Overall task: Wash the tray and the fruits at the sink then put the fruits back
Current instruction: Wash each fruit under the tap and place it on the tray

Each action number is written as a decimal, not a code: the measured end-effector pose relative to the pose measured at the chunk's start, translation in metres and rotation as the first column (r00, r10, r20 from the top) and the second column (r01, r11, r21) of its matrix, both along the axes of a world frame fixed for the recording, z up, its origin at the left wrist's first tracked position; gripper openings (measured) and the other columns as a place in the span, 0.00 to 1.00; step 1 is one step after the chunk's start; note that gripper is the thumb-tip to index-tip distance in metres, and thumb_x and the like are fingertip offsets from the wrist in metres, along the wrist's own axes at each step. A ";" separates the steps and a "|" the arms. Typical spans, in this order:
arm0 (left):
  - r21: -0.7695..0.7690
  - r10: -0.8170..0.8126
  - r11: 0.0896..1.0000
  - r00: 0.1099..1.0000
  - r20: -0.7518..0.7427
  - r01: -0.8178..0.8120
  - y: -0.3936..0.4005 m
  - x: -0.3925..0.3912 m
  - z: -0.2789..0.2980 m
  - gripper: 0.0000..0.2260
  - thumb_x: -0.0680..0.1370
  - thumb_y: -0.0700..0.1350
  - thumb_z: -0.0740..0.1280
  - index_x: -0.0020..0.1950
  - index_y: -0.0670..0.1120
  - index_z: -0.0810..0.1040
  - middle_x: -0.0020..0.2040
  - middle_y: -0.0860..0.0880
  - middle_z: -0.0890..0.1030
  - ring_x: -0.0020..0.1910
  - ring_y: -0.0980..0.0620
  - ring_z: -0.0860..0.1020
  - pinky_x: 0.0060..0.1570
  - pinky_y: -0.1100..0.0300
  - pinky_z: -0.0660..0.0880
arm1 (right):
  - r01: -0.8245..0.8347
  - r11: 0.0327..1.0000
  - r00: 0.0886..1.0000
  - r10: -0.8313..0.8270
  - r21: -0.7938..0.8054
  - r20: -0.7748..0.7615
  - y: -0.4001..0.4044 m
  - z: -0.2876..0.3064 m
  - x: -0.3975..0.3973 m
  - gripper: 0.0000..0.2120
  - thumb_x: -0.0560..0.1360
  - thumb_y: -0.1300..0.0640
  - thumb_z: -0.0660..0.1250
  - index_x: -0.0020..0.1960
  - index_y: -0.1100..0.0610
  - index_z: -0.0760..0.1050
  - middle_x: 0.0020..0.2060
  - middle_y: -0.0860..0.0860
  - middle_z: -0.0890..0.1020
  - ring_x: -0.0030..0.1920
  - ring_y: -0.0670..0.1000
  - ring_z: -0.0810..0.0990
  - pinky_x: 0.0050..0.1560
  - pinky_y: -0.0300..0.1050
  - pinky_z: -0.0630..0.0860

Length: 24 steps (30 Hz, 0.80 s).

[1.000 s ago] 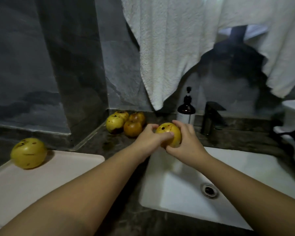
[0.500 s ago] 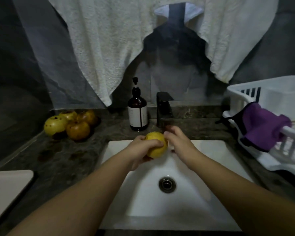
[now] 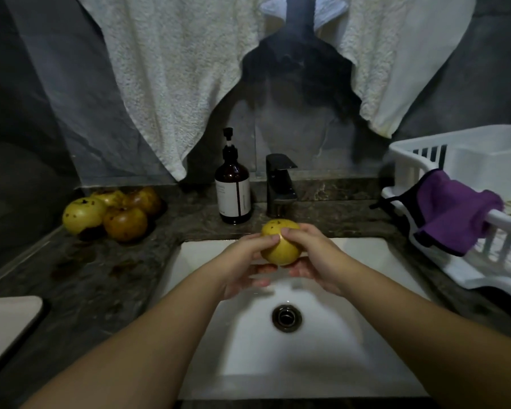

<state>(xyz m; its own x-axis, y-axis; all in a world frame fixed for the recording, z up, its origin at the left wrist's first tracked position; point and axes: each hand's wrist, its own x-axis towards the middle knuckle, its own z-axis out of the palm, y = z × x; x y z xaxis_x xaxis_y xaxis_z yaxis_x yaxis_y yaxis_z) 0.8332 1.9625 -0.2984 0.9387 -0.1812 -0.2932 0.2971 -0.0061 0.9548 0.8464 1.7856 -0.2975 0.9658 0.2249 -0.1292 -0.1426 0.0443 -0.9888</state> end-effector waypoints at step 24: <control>-0.047 0.105 0.994 0.985 0.138 -0.099 -0.015 0.013 -0.003 0.38 0.56 0.64 0.80 0.64 0.57 0.78 0.57 0.49 0.85 0.51 0.48 0.86 0.42 0.59 0.81 | 0.269 0.839 0.856 0.017 -0.472 0.517 0.006 0.080 0.039 0.24 0.81 0.50 0.65 0.76 0.47 0.69 0.72 0.53 0.71 0.69 0.51 0.72 0.60 0.42 0.65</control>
<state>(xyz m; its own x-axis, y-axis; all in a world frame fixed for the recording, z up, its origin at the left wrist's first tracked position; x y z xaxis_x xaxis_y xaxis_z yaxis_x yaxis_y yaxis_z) 0.8465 1.9474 -0.3010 0.9842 -0.0912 -0.1520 0.1575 0.0565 0.9859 0.8854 1.7920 -0.2174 0.9440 0.1349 0.3012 0.3271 -0.5025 -0.8003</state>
